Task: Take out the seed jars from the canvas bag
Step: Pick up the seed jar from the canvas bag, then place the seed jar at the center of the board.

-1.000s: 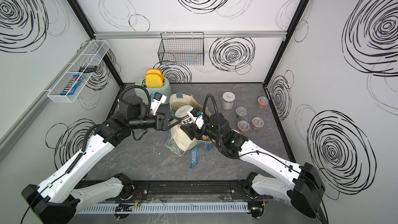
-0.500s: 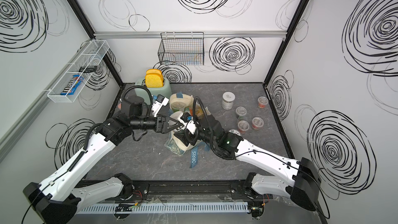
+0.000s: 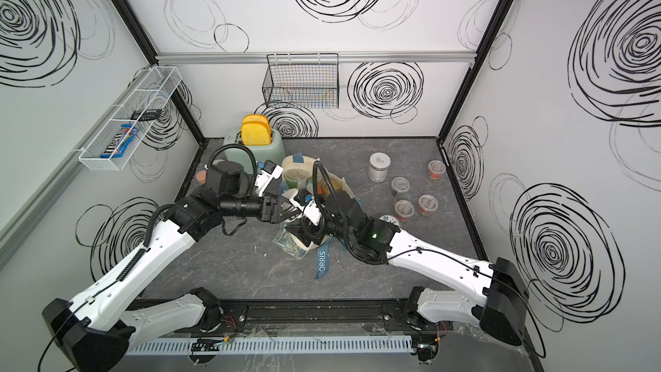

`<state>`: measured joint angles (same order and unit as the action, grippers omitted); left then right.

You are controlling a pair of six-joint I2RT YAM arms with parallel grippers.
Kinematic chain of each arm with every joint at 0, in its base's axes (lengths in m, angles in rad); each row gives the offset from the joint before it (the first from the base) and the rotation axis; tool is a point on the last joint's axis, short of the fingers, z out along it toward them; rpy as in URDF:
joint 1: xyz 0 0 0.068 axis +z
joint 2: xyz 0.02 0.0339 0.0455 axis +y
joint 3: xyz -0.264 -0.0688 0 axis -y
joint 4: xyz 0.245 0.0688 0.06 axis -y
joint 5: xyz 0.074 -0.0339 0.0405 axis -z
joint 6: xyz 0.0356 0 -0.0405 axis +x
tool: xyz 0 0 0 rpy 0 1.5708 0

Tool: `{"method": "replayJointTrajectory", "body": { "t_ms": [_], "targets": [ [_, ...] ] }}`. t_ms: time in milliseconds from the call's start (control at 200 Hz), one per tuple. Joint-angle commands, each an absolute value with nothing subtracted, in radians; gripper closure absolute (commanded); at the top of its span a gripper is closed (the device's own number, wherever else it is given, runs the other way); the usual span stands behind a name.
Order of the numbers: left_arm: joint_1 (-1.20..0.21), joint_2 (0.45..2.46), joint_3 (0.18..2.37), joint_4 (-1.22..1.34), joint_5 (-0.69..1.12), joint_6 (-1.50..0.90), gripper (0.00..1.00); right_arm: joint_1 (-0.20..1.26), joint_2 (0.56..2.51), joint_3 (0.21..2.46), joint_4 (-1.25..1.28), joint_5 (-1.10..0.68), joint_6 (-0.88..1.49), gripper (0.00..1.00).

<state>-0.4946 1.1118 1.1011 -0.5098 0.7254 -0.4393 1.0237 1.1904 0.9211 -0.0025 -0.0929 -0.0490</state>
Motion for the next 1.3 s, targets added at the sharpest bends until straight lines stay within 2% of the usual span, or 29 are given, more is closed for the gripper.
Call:
{"method": "replayJointTrajectory", "body": {
  "t_ms": [0, 215, 380, 490, 690, 825, 981, 1296],
  "targets": [
    [-0.506, 1.134, 1.103, -0.503, 0.711, -0.399, 0.11, 1.053, 1.179, 0.982, 0.095, -0.152, -0.086, 0.25],
    [-0.485, 1.109, 1.092, -0.451, 0.769, -0.424, 0.14, 1.053, 1.182, 0.976, 0.098, -0.110, -0.094, 0.16],
    [-0.420, 1.088, 1.091, -0.444, 0.754, -0.457, 0.17, 1.053, 1.171, 0.966, 0.103, -0.053, -0.073, 0.00],
    [-0.354, 1.069, 1.103, -0.454, 0.727, -0.456, 0.17, 1.051, 1.138, 0.943, 0.115, 0.001, -0.044, 0.03],
    [-0.192, 1.027, 1.128, -0.504, 0.562, -0.438, 0.17, 1.032, 1.036, 0.884, 0.104, 0.082, 0.030, 0.03],
    [-0.109, 0.993, 1.085, -0.490, 0.330, -0.442, 0.16, 1.010, 0.965, 0.846, 0.063, 0.137, 0.108, 0.03],
    [-0.095, 1.029, 0.980, -0.378, 0.099, -0.468, 0.15, 0.934, 0.918, 0.836, -0.017, 0.124, 0.212, 0.03],
    [-0.100, 1.277, 0.927, -0.211, -0.150, -0.466, 0.14, 0.704, 0.834, 0.767, -0.116, -0.029, 0.333, 0.03]
  ]
}}
